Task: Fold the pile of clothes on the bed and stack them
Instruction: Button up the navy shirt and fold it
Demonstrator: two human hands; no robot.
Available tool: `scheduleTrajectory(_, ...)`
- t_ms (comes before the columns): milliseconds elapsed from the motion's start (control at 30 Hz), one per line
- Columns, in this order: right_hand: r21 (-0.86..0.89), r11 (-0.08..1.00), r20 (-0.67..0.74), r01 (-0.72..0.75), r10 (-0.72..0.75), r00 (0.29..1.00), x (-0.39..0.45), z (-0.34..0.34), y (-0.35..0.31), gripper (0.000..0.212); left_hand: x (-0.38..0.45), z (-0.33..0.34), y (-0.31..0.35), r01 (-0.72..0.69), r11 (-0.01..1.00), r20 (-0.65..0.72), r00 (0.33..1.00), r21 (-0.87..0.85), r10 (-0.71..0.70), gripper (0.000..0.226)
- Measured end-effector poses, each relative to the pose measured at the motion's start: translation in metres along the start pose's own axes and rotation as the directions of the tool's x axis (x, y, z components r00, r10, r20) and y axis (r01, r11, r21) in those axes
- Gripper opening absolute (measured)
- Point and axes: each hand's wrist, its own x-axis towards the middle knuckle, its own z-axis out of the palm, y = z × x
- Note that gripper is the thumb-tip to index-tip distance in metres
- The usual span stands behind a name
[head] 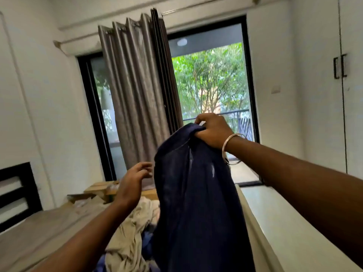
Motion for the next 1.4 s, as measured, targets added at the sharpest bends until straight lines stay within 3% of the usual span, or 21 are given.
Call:
scheduleTrajectory(67,-0.049,0.995,0.021,0.091,-0.091,0.996,0.019,0.0,-0.029,0.011,0.003,0.009,0.041,-0.073,0.954,0.094,0.99,-0.289,0.104,0.036)
scheduleTrajectory(100,-0.066,0.991,0.036,0.12,-0.118,0.992,0.025,-0.001,-0.042,0.011,0.007,0.015,0.057,-0.087,0.937,0.118,0.984,-0.337,0.134,0.04)
scheduleTrajectory(167,-0.069,0.987,0.082,0.143,-0.137,0.987,0.035,0.0,-0.061,0.012,0.017,0.019,0.08,-0.127,0.946,0.075,0.985,-0.298,0.156,0.044)
scheduleTrajectory(233,0.141,0.986,0.233,0.086,-0.118,0.965,0.038,-0.001,-0.069,0.017,0.032,0.014,0.095,-0.146,0.982,-0.03,0.989,-0.12,0.144,0.031)
scheduleTrajectory(333,0.49,0.824,0.605,-0.284,-0.087,0.792,0.037,-0.008,-0.051,0.034,0.048,-0.006,0.11,-0.202,0.962,-0.134,0.964,0.185,0.229,0.009)
scheduleTrajectory(400,0.435,0.798,0.756,-0.416,-0.074,0.65,0.032,-0.015,-0.034,0.044,0.054,-0.022,0.116,-0.246,0.923,-0.101,0.953,0.297,0.287,0.027)
scheduleTrajectory(533,0.204,0.935,0.874,-0.289,-0.041,0.484,0.001,-0.014,-0.013,0.015,0.055,-0.045,0.128,-0.309,0.861,-0.066,0.929,0.404,0.365,0.044)
scheduleTrajectory(600,0.042,0.981,0.909,-0.188,0.041,0.416,-0.013,-0.006,-0.011,0.02,0.055,-0.058,0.133,-0.297,0.856,-0.09,0.926,0.424,0.366,0.042)
scheduleTrajectory(633,0.0,0.988,0.888,-0.158,0.073,0.454,-0.016,-0.006,-0.011,0.021,0.056,-0.065,0.133,-0.279,0.841,-0.096,0.928,0.464,0.361,0.04)
scheduleTrajectory(700,-0.074,0.996,0.696,-0.043,0.082,0.713,-0.007,-0.012,-0.013,0.013,0.055,-0.081,0.132,-0.224,0.764,-0.082,0.937,0.604,0.34,0.034)
scheduleTrajectory(767,-0.185,0.982,0.246,0.029,0.018,0.969,0.011,-0.027,-0.018,0.02,0.053,-0.098,0.133,-0.158,0.693,-0.065,0.956,0.703,0.285,0.024)
scheduleTrajectory(800,-0.19,0.981,-0.003,0.022,-0.023,1.0,0.018,-0.036,-0.025,0.027,0.053,-0.104,0.136,-0.141,0.698,-0.057,0.966,0.702,0.252,0.02)
scheduleTrajectory(833,-0.157,0.987,-0.197,0.034,-0.065,0.978,0.026,-0.045,-0.033,0.033,0.053,-0.109,0.139,-0.134,0.719,-0.059,0.97,0.681,0.237,0.019)
scheduleTrajectory(900,-0.053,0.99,-0.388,0.13,-0.141,0.911,0.043,-0.056,-0.056,0.037,0.056,-0.117,0.149,-0.148,0.746,-0.082,0.962,0.649,0.262,0.02)
scheduleTrajectory(967,-0.102,0.97,-0.259,0.221,-0.241,0.936,0.06,-0.063,-0.075,0.028,0.057,-0.12,0.16,-0.203,0.788,-0.015,0.965,0.581,0.26,0.026)
scheduleTrajectory(1033,-0.275,0.914,0.136,0.299,-0.271,0.953,0.07,-0.065,-0.083,0.031,0.052,-0.122,0.169,-0.234,0.852,0.135,0.972,0.469,0.193,0.036)
scheduleTrajectory(1067,-0.315,0.889,0.252,0.333,-0.26,0.932,0.071,-0.067,-0.081,0.035,0.05,-0.123,0.171,-0.234,0.872,0.213,0.965,0.43,0.155,0.036)
scheduleTrajectory(1100,-0.306,0.878,0.27,0.368,-0.291,0.918,0.07,-0.07,-0.079,0.04,0.047,-0.126,0.171,-0.227,0.897,0.286,0.951,0.379,0.12,0.036)
scheduleTrajectory(1233,-0.076,0.9,-0.056,0.429,-0.433,0.9,0.055,-0.081,-0.07,0.035,0.048,-0.137,0.164,-0.125,0.992,0.484,0.867,-0.014,0.116,0.026)
scheduleTrajectory(1333,-0.163,0.926,0.172,0.341,-0.314,0.934,0.055,-0.088,-0.079,0.031,0.051,-0.134,0.175,-0.158,0.98,0.499,0.844,-0.12,0.198,0.026)
scheduleTrajectory(1400,-0.06,0.974,0.332,0.216,-0.185,0.925,0.058,-0.095,-0.087,0.039,0.049,-0.129,0.182,-0.14,0.986,0.526,0.834,-0.096,0.169,0.032)
